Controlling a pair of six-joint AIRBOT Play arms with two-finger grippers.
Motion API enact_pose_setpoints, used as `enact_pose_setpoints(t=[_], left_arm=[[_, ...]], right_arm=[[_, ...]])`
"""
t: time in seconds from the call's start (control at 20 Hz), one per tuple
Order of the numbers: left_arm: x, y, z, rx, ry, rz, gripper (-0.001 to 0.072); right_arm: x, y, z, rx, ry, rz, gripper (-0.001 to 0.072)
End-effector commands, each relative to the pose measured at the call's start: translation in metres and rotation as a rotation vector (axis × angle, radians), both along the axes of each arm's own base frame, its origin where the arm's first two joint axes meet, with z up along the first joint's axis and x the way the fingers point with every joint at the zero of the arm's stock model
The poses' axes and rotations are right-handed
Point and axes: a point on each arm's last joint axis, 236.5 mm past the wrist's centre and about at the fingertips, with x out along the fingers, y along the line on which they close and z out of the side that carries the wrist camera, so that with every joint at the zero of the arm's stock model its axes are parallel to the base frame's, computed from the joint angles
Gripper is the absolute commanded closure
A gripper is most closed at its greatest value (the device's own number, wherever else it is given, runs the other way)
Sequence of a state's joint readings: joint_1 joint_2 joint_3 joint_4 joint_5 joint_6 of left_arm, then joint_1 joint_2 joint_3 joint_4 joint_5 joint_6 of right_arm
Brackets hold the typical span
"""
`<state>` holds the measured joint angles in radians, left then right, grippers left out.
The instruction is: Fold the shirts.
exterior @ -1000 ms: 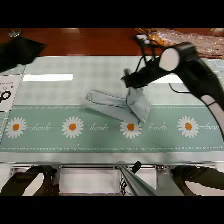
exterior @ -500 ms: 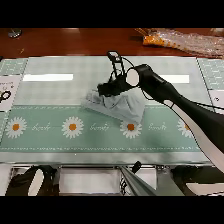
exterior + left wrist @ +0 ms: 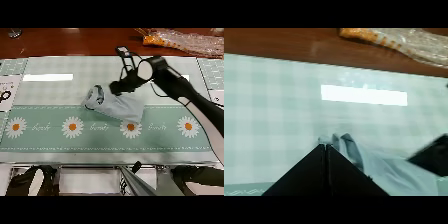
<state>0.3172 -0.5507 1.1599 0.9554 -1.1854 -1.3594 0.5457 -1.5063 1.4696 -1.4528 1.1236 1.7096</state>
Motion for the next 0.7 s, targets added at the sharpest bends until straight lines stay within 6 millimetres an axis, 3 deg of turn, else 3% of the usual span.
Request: enact_pose_setpoints(t=[0.0,0.05,0.1,0.15,0.2,0.3,0.45,0.65], left_arm=[[0.001,0.012,-0.007,0.048,0.019,0.036,0.0688],[0.002,0.013,-0.008,0.048,0.022,0.036,0.0688],[0.002,0.013,-0.009,0.047,0.025,0.035,0.0688],[0.003,0.013,-0.009,0.047,0.028,0.035,0.0688],[0.004,0.015,-0.011,0.052,0.032,0.040,0.0687],[0.006,0.023,-0.017,0.063,0.059,0.067,0.0688],[0.010,0.030,-0.028,0.056,0.103,0.090,0.0687],[0.019,0.032,-0.044,0.047,0.163,0.080,0.0669]], right_arm=[[-0.012,-0.174,0.013,-0.565,0.070,-0.025,0.0316],[-0.016,-0.202,0.011,-0.559,0.107,-0.080,0.0317],[-0.025,-0.217,0.001,-0.488,0.160,-0.155,0.0313],[-0.037,-0.220,-0.015,-0.359,0.225,-0.228,0.0223],[-0.048,-0.213,-0.029,-0.210,0.280,-0.288,0.0160],[-0.061,-0.195,-0.053,0.055,0.352,-0.389,0.0160],[-0.060,-0.163,-0.076,0.352,0.368,-0.501,0.0159],[-0.057,-0.122,-0.096,0.452,0.317,-0.529,0.0159]])
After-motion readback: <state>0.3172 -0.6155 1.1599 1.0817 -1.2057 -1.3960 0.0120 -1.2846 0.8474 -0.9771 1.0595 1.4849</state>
